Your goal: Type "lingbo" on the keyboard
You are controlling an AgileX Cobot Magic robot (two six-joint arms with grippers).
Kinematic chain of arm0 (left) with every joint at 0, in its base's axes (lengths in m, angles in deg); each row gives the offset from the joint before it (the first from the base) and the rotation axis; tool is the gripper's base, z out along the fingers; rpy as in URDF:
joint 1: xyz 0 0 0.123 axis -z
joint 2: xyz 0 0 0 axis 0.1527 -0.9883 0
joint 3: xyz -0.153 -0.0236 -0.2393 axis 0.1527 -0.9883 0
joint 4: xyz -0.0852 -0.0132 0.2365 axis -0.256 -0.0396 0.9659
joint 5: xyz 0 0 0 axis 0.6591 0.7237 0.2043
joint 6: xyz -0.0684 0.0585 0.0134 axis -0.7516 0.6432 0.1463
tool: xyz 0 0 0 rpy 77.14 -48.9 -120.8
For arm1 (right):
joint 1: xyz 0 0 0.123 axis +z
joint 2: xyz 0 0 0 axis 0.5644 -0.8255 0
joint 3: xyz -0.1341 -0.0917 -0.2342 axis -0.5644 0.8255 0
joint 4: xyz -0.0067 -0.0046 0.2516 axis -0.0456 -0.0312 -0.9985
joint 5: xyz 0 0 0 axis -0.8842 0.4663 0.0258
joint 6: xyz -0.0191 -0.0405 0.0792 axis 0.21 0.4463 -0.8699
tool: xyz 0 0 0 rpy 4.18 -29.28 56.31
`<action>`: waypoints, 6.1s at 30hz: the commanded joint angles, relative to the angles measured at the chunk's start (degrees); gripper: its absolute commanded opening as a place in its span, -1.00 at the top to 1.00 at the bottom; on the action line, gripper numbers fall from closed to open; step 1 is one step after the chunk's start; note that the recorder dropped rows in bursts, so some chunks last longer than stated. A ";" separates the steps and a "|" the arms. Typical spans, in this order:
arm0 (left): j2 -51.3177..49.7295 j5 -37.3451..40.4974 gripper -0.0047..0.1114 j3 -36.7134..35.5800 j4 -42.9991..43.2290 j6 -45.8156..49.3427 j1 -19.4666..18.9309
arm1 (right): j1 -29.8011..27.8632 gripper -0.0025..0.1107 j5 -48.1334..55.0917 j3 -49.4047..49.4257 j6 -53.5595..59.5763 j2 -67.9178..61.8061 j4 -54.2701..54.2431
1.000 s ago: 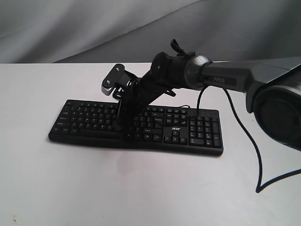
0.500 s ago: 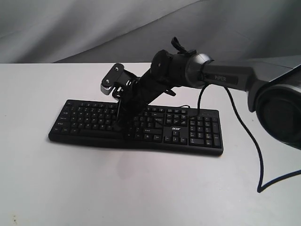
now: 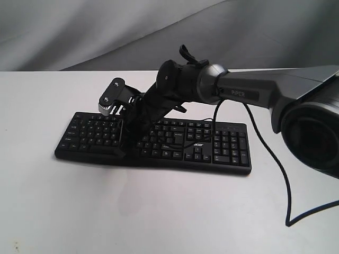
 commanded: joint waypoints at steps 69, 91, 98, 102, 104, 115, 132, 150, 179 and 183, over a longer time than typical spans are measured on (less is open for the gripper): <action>0.21 -0.41 0.91 -0.28 -0.21 -0.12 -0.06 | 1.31 0.96 5.50 -14.94 -8.48 -6.04 7.06; 0.21 -0.41 0.91 -0.28 -0.21 -0.12 -0.06 | 1.31 0.96 4.68 -14.94 -8.09 -7.18 7.28; 0.21 -0.41 0.91 -0.28 -0.21 -0.12 -0.06 | 1.31 0.96 5.06 -14.94 -7.59 -8.50 6.86; 0.21 -0.41 0.91 -0.28 -0.21 -0.12 -0.06 | 1.31 0.96 6.48 -14.94 -7.59 -6.52 7.88; 0.21 -0.41 0.91 -0.28 -0.21 -0.12 -0.06 | 1.31 0.96 7.85 -14.94 -8.04 -5.39 7.88; 0.21 -0.41 0.91 -0.28 -0.21 -0.12 -0.06 | 1.57 0.96 11.01 -14.56 -8.81 -5.43 7.88; 0.21 -0.41 0.91 -0.28 -0.21 -0.12 -0.06 | 1.57 0.96 11.18 -14.56 -8.67 -6.75 7.90; 0.21 -0.41 0.91 -0.28 -0.21 -0.12 -0.06 | -1.35 0.96 12.99 -14.66 -9.16 -2.89 11.59; 0.21 -0.41 0.91 -0.28 -0.21 -0.12 -0.06 | -4.71 0.96 10.42 -8.78 -8.04 -1.85 10.23; 0.21 -0.41 0.91 -0.28 -0.21 -0.12 -0.06 | -4.71 0.96 9.83 -8.54 -8.04 -1.96 10.71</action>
